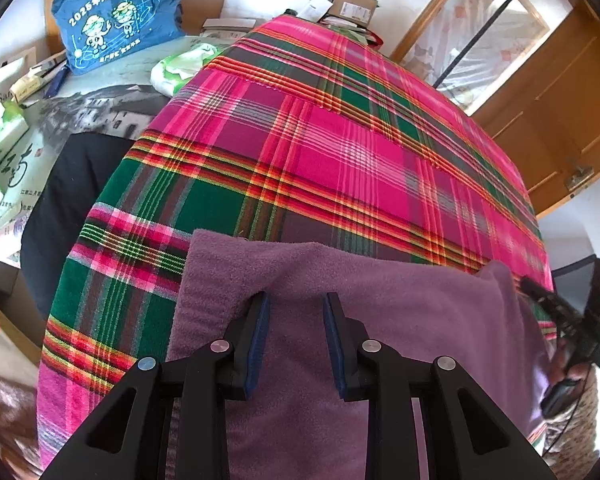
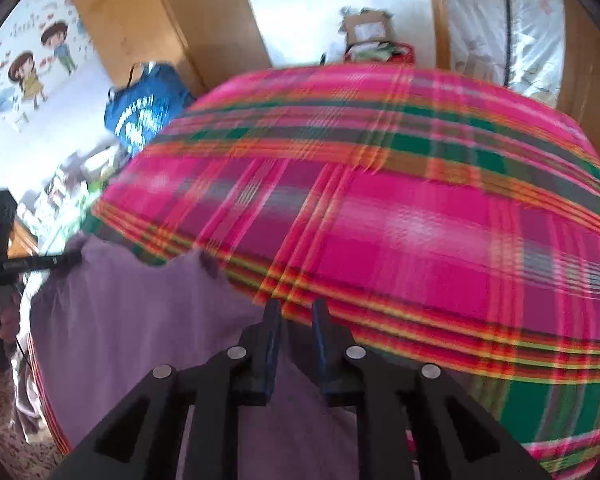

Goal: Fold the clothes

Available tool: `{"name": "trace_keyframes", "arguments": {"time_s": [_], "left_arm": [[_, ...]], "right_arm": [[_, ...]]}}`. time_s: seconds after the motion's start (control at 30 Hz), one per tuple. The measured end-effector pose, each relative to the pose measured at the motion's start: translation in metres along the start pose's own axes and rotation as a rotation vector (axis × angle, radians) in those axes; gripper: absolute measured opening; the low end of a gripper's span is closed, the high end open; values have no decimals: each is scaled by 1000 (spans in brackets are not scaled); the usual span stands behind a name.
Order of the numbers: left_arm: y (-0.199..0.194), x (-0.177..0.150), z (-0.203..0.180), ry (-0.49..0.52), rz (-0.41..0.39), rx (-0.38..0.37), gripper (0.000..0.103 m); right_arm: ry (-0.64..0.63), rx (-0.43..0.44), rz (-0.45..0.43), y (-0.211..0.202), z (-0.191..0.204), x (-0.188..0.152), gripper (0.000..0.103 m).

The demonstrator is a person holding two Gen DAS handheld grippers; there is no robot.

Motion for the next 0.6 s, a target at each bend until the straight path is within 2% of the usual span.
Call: {"name": "trace_keyframes", "arguments": {"time_s": [0.3,0.43,0.6], "left_arm": [[-9,-8,2,-10,-7,-4,28],[-18,-14,4,-6,-13,4,28],[-34,-20,-10,33,-55,10,28]], "right_arm": [[53,-56,-98,-56,-10,-15,16],[90,-115,-89,-70,-22,-39,17],[116,-116,-49,-76,-36,-60,28]]}}
Point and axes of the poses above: each gripper's, at about its wrist camera, not at the fingertips, and y roughly the way its jaws point, z to its left, x to its top, the point moved 1 cm from there along y, roughly the way its jaws point, and after that the axes turned 8 degrees about x, right-handed, at the moved point
